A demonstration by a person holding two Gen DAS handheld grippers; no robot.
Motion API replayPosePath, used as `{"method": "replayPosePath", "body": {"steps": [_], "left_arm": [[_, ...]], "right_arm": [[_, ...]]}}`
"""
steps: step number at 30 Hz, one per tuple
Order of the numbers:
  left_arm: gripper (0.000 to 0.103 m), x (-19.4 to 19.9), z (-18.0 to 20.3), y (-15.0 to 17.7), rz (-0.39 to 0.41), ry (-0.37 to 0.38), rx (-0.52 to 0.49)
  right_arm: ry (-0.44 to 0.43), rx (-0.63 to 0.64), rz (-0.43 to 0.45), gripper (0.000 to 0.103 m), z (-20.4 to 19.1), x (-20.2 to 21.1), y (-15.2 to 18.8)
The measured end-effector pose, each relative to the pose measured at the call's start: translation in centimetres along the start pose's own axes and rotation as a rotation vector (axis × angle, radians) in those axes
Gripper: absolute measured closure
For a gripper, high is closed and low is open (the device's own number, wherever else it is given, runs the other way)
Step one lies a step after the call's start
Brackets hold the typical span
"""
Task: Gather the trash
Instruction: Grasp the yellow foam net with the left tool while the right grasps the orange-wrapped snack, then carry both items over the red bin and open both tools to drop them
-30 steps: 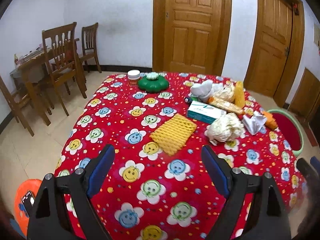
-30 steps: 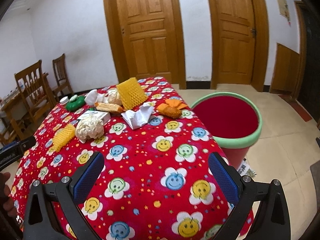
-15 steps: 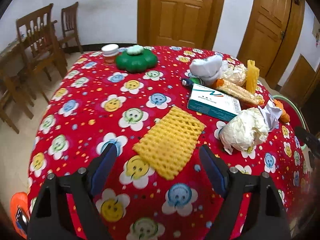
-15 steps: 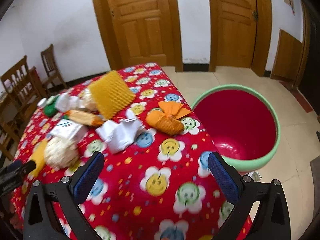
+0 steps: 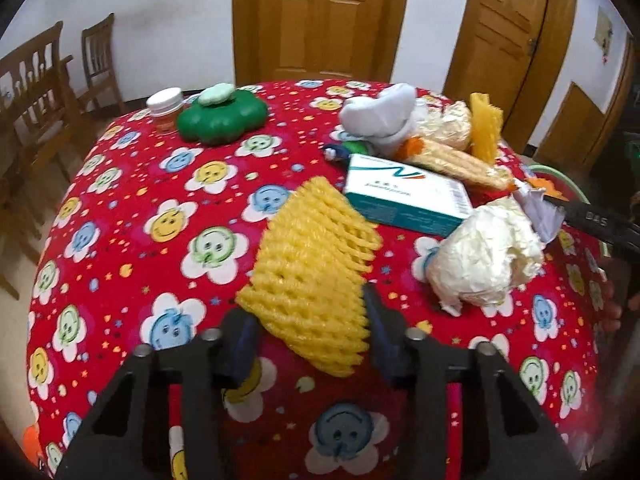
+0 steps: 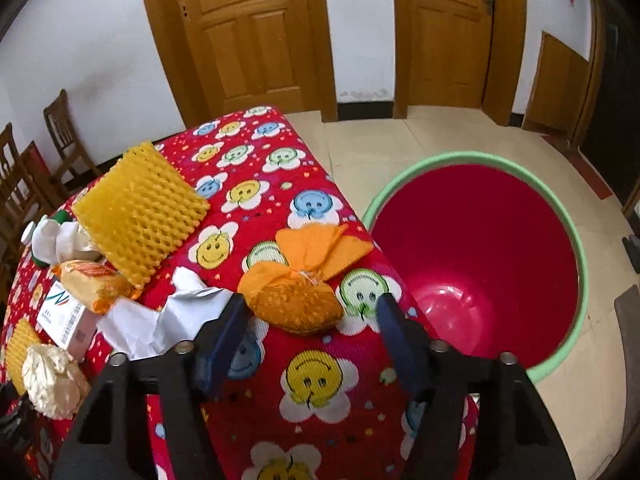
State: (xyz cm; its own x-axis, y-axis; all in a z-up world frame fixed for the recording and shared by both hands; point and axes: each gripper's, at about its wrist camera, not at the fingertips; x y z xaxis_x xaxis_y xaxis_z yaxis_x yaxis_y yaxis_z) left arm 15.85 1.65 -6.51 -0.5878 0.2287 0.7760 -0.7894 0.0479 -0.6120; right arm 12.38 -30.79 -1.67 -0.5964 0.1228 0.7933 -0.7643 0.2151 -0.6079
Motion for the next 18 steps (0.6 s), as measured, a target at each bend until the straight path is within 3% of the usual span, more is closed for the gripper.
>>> {"method": "replayPosePath", "body": {"steps": [2,3,5,18], "left_arm": [[0.078,0.0,0.0,0.0,0.005,0.036,0.011],[0.093,0.1,0.0,0.0,0.006,0.054,0.017],[0.093,0.1,-0.1,0.2,-0.002,0.096,0.032],[0.094,5.7,1.0,-0.2,0.105,0.108,0.065]], "right_arm": [[-0.026,0.004,0.005,0.06,-0.3,0.0,-0.1],[-0.04,0.01,0.006,0.063,-0.5,0.2,0.0],[-0.045,0.024,0.014,0.066,-0.9,0.6,0.2],[-0.128,0.013,0.1,0.069,-0.1,5.4,1.3]]}}
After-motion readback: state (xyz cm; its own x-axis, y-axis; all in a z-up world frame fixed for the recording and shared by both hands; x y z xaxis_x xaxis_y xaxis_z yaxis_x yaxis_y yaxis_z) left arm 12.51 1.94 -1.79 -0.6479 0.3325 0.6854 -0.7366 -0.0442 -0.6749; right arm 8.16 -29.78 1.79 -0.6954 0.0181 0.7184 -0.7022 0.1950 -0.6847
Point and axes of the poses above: each gripper's, at about its wrist camera, not at the fingertips, and x roughly against the way its jaws point, z to its right, y to its underside, and after that the axes turned 4 degrees about x, right-handed
